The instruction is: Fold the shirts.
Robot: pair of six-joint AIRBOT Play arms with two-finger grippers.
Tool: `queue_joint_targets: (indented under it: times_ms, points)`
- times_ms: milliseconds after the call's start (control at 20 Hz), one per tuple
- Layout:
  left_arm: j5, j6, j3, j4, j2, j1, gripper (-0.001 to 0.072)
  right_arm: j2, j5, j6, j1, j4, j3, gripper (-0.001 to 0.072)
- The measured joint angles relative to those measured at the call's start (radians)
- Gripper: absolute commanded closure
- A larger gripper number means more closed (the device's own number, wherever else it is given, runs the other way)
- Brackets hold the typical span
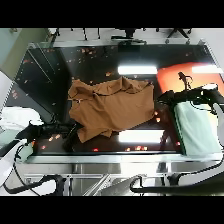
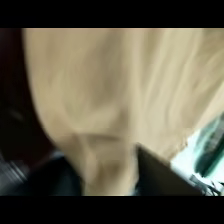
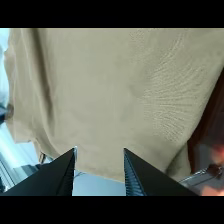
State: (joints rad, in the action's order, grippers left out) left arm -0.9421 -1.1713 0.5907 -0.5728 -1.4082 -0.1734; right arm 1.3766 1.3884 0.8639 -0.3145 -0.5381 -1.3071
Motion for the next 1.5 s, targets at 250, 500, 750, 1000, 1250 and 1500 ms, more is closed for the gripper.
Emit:
queue_joint_targets:
  times_ms: [250, 500, 750, 1000, 1250, 1500]
  points:
    - [-0.082, 0.077, 0.143, 0.029, -0.060, -0.055, 0.0694, 0.000, 0.033, 0.010, -0.001, -0.008, 0.002, 0.0365]
    - [-0.206, 0.054, 0.272, -0.059, 0.040, -0.163, 0.0693, -0.029, 0.040, 0.046, 0.002, -0.050, 0.078, 0.0364]
    - [-0.235, 0.042, 0.269, -0.101, 0.120, -0.222, 0.0693, -0.058, -0.098, 0.061, 0.091, -0.065, 0.247, 0.0315]
    - [-0.249, 0.044, 0.259, -0.109, 0.134, -0.235, 0.0693, -0.059, -0.283, 0.072, 0.219, -0.064, 0.304, 0.0320]
    - [-0.255, 0.064, 0.258, -0.107, 0.138, -0.237, 0.0693, -0.057, -0.384, 0.069, 0.269, -0.019, 0.314, 0.0691]
    - [-0.297, 0.137, 0.320, 0.053, 0.249, -0.250, 0.0694, -0.169, -0.293, -0.016, 0.256, 0.116, 0.210, 0.0692]
